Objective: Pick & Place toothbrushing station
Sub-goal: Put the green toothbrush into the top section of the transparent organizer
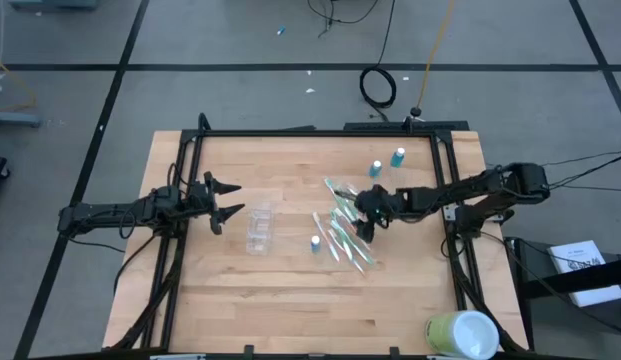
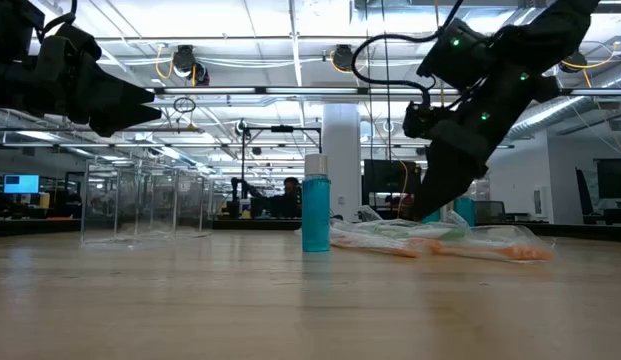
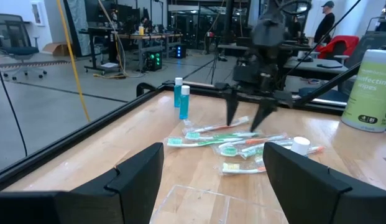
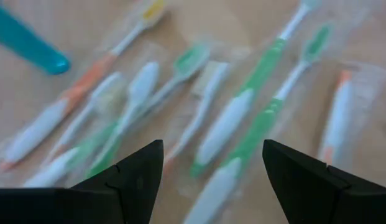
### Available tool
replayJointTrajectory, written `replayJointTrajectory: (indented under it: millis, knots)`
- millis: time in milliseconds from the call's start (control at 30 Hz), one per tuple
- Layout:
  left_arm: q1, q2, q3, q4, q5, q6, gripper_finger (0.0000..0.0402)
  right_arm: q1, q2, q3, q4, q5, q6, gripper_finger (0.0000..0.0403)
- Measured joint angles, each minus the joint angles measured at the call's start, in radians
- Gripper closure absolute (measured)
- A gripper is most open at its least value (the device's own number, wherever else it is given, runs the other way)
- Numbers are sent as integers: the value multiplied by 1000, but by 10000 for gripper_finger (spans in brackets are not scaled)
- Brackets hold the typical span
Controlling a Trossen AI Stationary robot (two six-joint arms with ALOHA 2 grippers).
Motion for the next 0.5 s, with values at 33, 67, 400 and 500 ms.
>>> replayJointTrajectory:
  millis: [33, 67, 400, 500]
  knots:
    - [0, 0, 0, 0, 0, 0, 119, 20, 0, 0, -9, 43, 7, 133]
    - [0, 0, 0, 0, 0, 0, 119, 39, 0, 0, -21, 91, 11, 133]
    - [0, 0, 0, 0, 0, 0, 119, 108, 24, -30, -64, 220, 158, 133]
    - [0, 0, 0, 0, 0, 0, 119, 112, 52, -41, -56, 194, 177, 133]
